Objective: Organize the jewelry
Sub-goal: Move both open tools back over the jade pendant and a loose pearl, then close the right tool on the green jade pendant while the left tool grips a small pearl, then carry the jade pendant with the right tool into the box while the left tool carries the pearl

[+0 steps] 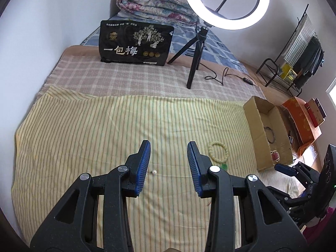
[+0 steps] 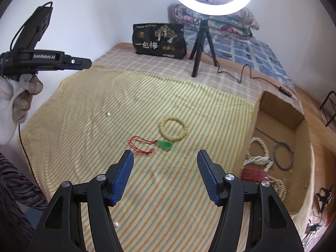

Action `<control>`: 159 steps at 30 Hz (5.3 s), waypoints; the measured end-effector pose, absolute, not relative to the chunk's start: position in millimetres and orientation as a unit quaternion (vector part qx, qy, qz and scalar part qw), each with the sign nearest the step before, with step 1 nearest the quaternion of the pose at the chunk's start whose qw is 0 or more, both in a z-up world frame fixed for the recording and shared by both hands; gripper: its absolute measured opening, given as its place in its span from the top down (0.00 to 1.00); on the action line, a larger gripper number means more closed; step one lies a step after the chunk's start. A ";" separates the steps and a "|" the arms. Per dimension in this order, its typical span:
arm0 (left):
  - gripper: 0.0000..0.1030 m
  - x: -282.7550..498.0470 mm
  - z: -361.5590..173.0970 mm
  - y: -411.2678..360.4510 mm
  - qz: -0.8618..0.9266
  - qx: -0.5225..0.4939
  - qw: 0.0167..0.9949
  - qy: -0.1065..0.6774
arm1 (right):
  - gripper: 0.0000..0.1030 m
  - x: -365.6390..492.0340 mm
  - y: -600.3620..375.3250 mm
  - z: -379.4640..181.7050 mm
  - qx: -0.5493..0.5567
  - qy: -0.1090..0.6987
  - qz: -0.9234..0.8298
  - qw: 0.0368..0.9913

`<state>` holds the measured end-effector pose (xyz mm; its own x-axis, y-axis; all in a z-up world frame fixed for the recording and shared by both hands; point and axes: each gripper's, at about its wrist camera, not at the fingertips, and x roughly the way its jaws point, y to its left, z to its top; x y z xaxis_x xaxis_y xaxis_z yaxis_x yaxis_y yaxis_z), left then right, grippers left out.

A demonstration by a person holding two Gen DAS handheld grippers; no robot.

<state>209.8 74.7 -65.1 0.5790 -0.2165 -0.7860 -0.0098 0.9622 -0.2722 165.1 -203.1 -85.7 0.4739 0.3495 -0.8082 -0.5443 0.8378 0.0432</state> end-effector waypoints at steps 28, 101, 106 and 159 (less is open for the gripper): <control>0.66 215.6 -150.3 83.1 -0.062 -0.121 0.829 0.543 | 0.40 222.7 -175.6 -170.8 -0.019 0.551 0.225 0.803; 0.83 231.9 -141.9 79.5 -0.039 -0.145 0.835 0.530 | 0.84 201.3 -161.7 -145.6 -0.086 0.505 0.212 0.832; 0.83 226.3 -129.0 75.2 -0.049 -0.148 0.841 0.519 | 0.84 195.6 -165.4 -133.0 -0.089 0.489 0.211 0.842; 0.84 249.2 -52.6 -200.9 -0.256 -0.073 0.850 0.454 | 0.84 256.5 -386.7 -34.3 0.029 0.364 0.030 0.930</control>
